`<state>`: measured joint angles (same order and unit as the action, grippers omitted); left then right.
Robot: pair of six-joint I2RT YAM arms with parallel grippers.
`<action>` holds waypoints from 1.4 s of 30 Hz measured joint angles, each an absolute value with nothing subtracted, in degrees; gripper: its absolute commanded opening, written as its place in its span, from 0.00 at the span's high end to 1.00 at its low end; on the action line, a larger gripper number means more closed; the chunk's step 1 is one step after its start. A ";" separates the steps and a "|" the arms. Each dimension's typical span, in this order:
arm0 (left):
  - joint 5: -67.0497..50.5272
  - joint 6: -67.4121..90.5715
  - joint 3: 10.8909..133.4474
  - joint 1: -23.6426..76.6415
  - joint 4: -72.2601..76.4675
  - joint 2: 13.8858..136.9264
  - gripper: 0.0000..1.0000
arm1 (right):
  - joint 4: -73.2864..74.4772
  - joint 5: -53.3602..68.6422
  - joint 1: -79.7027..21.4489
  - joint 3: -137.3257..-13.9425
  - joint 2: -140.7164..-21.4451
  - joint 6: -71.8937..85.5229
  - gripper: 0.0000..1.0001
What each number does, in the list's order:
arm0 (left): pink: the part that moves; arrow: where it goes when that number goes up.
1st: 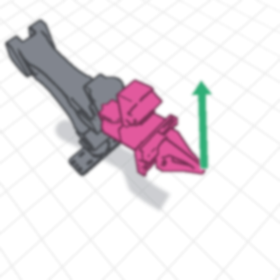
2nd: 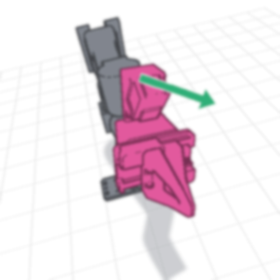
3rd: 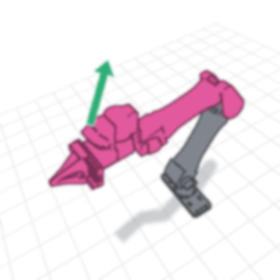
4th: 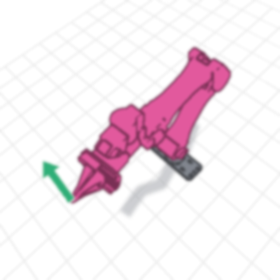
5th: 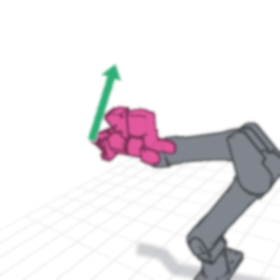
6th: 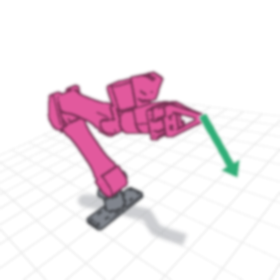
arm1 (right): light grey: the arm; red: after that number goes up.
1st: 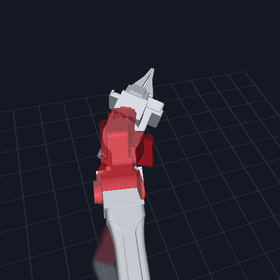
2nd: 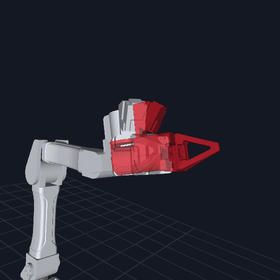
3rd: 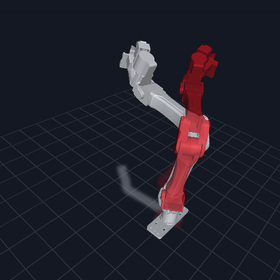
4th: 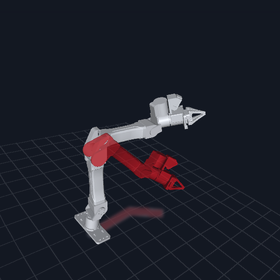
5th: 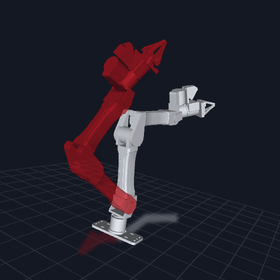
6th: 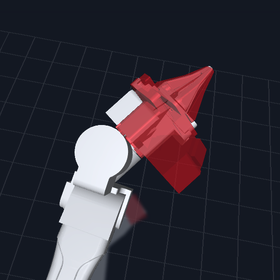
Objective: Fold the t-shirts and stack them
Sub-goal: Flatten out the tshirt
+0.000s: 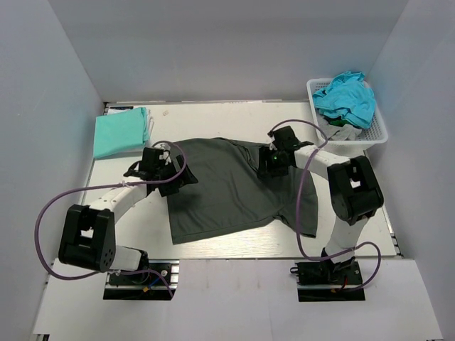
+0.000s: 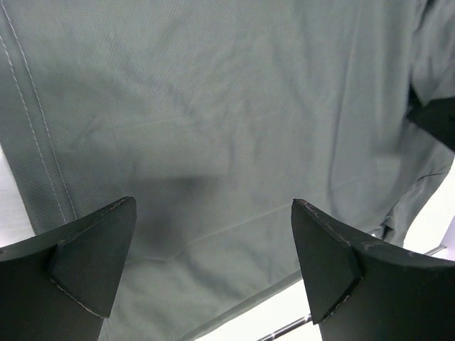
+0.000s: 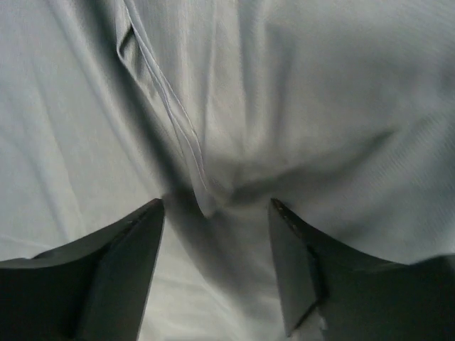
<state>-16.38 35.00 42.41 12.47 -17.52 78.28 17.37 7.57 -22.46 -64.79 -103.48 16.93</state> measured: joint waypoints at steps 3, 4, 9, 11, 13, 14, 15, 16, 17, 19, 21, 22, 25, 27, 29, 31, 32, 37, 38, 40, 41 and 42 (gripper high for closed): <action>-16.32 35.07 41.25 12.80 -17.30 79.18 0.00 | 17.10 6.39 -23.46 -66.76 -106.04 17.63 0.52; -16.27 35.09 40.99 12.99 -17.32 79.50 0.00 | 16.91 5.87 -23.70 -67.37 -106.69 18.17 0.57; -15.86 35.22 40.82 13.26 -17.39 82.13 0.00 | 16.53 2.11 -23.90 -69.01 -107.37 20.47 0.78; -15.88 35.40 40.45 13.26 -16.75 83.66 0.00 | 16.51 0.51 -23.92 -69.95 -107.37 21.34 1.00; -16.12 35.55 40.34 13.21 -15.92 83.85 0.00 | 16.53 -0.64 -23.92 -71.05 -107.46 22.00 1.00; -16.25 35.62 40.34 13.21 -15.66 83.94 0.00 | 16.56 -1.26 -23.92 -71.72 -107.68 22.15 1.00; -16.36 35.70 40.32 13.23 -15.35 84.16 0.00 | 16.69 -1.78 -23.92 -72.60 -108.03 22.15 1.00; -16.56 35.86 40.32 13.23 -15.05 84.29 0.00 | 16.82 -2.31 -23.90 -73.69 -108.53 22.13 1.00; -16.60 35.92 40.25 13.23 -14.90 84.36 0.00 | 16.82 -2.85 -23.92 -74.70 -109.08 22.06 1.00; -16.56 36.12 40.18 13.23 -14.70 84.38 0.00 | 17.34 -3.73 -23.90 -77.03 -110.28 21.76 1.00; -16.49 36.38 40.21 13.23 -14.70 84.49 0.00 | 18.13 -4.82 -23.86 -80.29 -111.85 21.04 1.00; -16.38 36.51 40.25 13.23 -14.74 84.60 0.00 | 18.83 -5.45 -23.79 -82.67 -112.90 20.73 1.00; -16.03 36.84 41.43 13.26 -15.94 85.45 0.00 | 19.62 -8.36 -23.75 -90.80 -116.73 19.66 1.00; -15.94 36.88 42.59 13.26 -17.19 86.28 0.00 | 19.66 -10.94 -23.68 -98.19 -120.55 18.85 1.00; -15.66 36.82 43.31 13.28 -18.09 86.74 0.00 | 18.85 -15.14 -23.55 -108.51 -126.63 18.46 1.00; -15.42 36.62 43.75 13.37 -18.72 86.94 0.00 | 14.31 -20.16 -23.29 -116.53 -132.49 18.50 1.00; -15.40 36.49 43.90 13.41 -18.98 87.00 0.00 | 11.62 -22.65 -23.07 -119.72 -135.28 18.52 1.00; -15.33 35.99 44.10 13.50 -19.44 86.94 0.00 | -4.29 -27.90 -21.63 -125.62 -145.18 15.70 0.10; -15.14 35.90 44.03 13.54 -19.59 86.74 0.00 | -5.45 -27.29 -21.34 -125.69 -145.88 14.76 0.10; -14.26 35.66 43.83 13.61 -20.16 86.13 0.00 | -7.07 -25.30 -20.86 -123.28 -145.34 13.08 0.10; -13.69 35.46 43.64 13.63 -20.64 85.69 0.00 | -7.92 -24.16 -20.80 -120.99 -144.05 12.64 0.10; -13.17 35.33 43.48 13.63 -21.28 85.27 0.00 | -8.54 -22.74 -20.80 -117.23 -141.69 12.53 0.10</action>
<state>-13.17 35.33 43.48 13.63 -21.28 85.27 -8.54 -22.74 -20.80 -117.23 -141.69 12.53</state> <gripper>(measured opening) 0.996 0.902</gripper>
